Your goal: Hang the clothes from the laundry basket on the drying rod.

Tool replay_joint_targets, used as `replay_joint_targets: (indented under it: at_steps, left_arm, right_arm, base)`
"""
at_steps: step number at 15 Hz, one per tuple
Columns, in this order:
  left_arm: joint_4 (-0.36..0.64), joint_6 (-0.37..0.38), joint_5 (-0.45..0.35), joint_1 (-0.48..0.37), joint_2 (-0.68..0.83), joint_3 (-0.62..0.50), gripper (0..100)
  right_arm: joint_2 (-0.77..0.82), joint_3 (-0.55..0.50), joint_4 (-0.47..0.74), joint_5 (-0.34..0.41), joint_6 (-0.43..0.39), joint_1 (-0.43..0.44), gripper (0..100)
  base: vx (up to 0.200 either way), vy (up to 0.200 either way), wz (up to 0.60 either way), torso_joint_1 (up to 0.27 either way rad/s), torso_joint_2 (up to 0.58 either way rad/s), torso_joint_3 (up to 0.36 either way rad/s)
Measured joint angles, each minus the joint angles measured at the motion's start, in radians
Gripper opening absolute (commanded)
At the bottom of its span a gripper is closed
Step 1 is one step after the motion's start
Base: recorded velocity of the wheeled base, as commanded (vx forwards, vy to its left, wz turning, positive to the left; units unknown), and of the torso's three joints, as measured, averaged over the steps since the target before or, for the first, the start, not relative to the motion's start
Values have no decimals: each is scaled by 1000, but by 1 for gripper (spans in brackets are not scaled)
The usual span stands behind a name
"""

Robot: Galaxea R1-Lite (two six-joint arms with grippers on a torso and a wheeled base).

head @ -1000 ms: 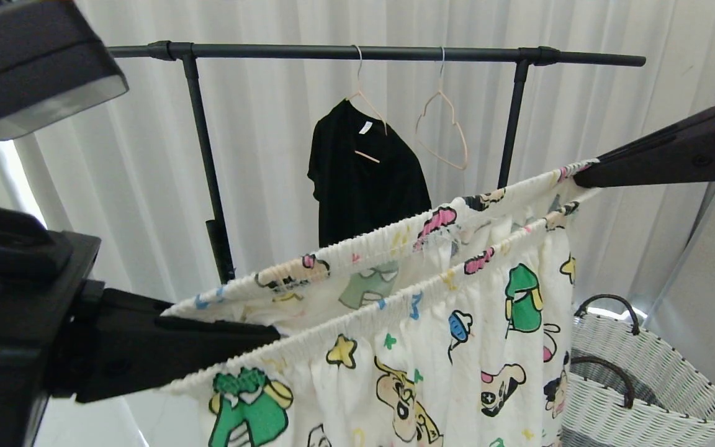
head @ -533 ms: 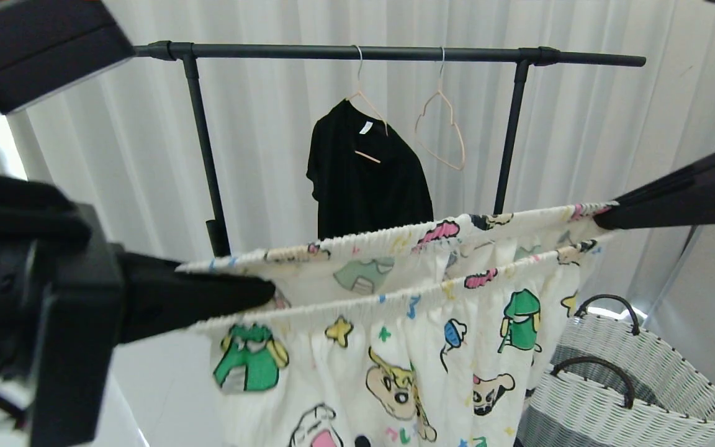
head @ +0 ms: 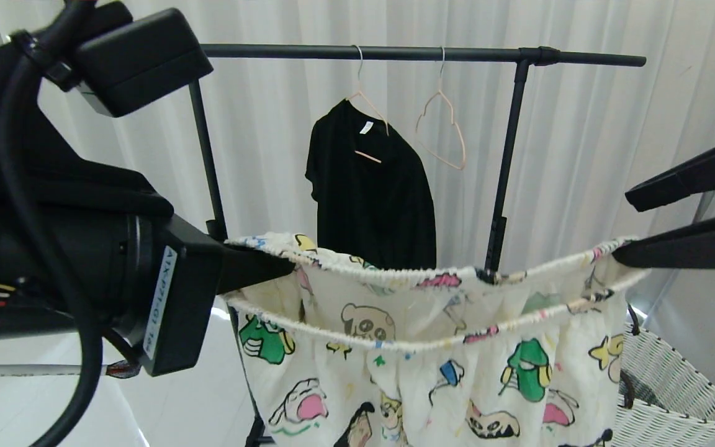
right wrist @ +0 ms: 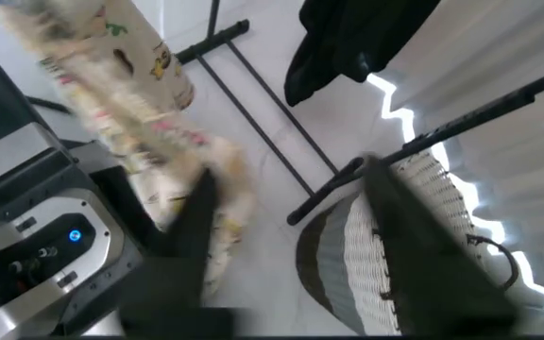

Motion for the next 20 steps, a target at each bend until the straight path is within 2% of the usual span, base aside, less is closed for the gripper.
replay_joint_targets:
  at_steps: [4, 6, 7, 9, 12, 14, 17, 18, 20]
  left_arm:
    - [-3, 0, 123, 21, 39, 21, 0]
    - [-3, 0, 195, 23, 70, 27, 0]
    - [-3, 0, 203, 24, 81, 29, 0]
    - [-3, 3, 213, 40, 86, 40, 0]
    - [-2, 25, 216, 136, 34, 138, 0]
    - [-3, 37, 220, 223, -33, 230, 0]
    - [-4, 40, 246, 334, -96, 287, 0]
    - [-5, 40, 254, 361, -104, 291, 0]
    - [-4, 39, 257, 386, -117, 298, 0]
  right_arm:
    - [-49, 75, -53, 31, 69, 0, 100]
    - [-91, 155, -103, 52, 99, -2, 100]
    - [-116, 206, -120, 50, 108, -13, 100]
    - [-164, 294, -117, 1, 114, -77, 100]
    - [-205, 348, -3, -52, 145, -229, 100]
    - [-209, 357, 15, -59, 283, -283, 100]
    - [-194, 361, 16, -67, 456, -299, 100]
    - [-182, 362, 8, -91, 492, -300, 100]
    - [-147, 367, -34, -208, 537, -290, 100]
  base:
    - [0, 0, 0, 0, 0, 0]
    - [0, 0, 0, 0, 0, 0]
    - [0, 0, 0, 0, 0, 0]
    - [0, 0, 0, 0, 0, 0]
    - [0, 0, 0, 0, 0, 0]
    - [0, 0, 0, 0, 0, 0]
    - [0, 0, 0, 0, 0, 0]
    - [0, 0, 0, 0, 0, 0]
    - [0, 0, 0, 0, 0, 0]
